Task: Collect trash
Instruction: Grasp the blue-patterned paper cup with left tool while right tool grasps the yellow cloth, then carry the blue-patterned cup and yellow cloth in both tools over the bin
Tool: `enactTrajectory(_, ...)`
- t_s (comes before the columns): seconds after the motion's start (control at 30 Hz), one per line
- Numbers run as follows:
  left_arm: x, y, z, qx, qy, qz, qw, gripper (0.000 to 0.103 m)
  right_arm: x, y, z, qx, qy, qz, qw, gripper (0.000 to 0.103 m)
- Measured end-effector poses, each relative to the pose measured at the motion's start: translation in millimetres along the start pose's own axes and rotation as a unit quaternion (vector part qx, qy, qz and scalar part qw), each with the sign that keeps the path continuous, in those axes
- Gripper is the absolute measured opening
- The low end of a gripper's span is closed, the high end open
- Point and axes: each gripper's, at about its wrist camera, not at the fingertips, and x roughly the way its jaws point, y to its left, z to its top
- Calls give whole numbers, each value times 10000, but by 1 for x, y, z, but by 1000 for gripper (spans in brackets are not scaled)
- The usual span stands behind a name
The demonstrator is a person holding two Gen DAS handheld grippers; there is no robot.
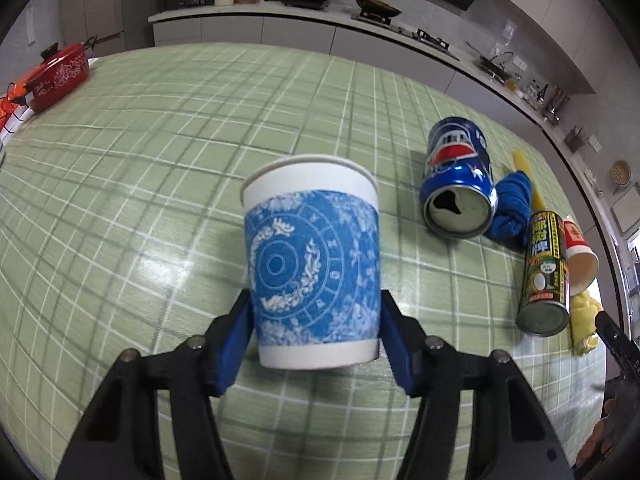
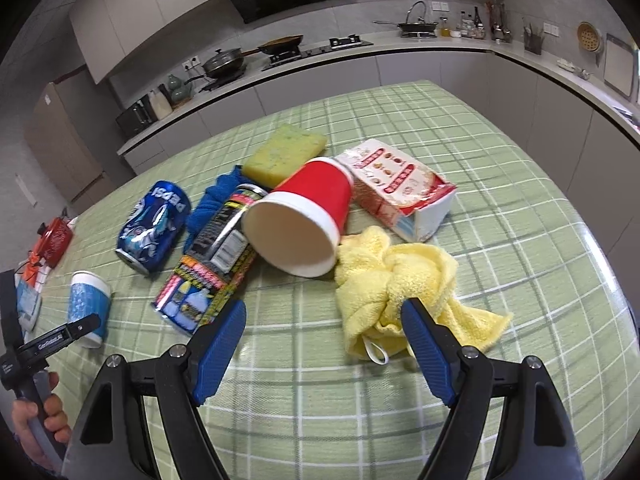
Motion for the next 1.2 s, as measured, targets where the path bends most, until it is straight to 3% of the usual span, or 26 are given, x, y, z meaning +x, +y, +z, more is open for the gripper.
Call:
enactTrajectory(0.2,-9,3,-5,-64,-70,-167,9998,60,-12,-12,6,-26,-238,-137,9996,82)
enactTrajectory(0.3,-17,-1,-10,-68,-128,-268,9995,59,1,-16,10,-223,-43,-349,9991,82)
enactTrajectory(0.53,-34,-27,-22,11,-198,-338,9992,59,28,-32,6,-249,253,-283,9990,81)
enactTrajectory(0.6,-37,-39,-28,56,-212,-374,9991,59,28,-36,5,-314,241,-225,9990,60)
enactTrajectory(0.67,-41,-52,-34,120,-249,-390,9989,59,25,-41,4,-288,210,-42,9994,56)
enactTrajectory(0.9,-60,-104,-58,275,-384,-532,9975,59,-8,-71,-5,-257,116,462,9985,51)
enactTrajectory(1.2,-73,-178,-92,947,-303,-1123,9887,59,-75,-114,-32,100,-245,278,9993,51)
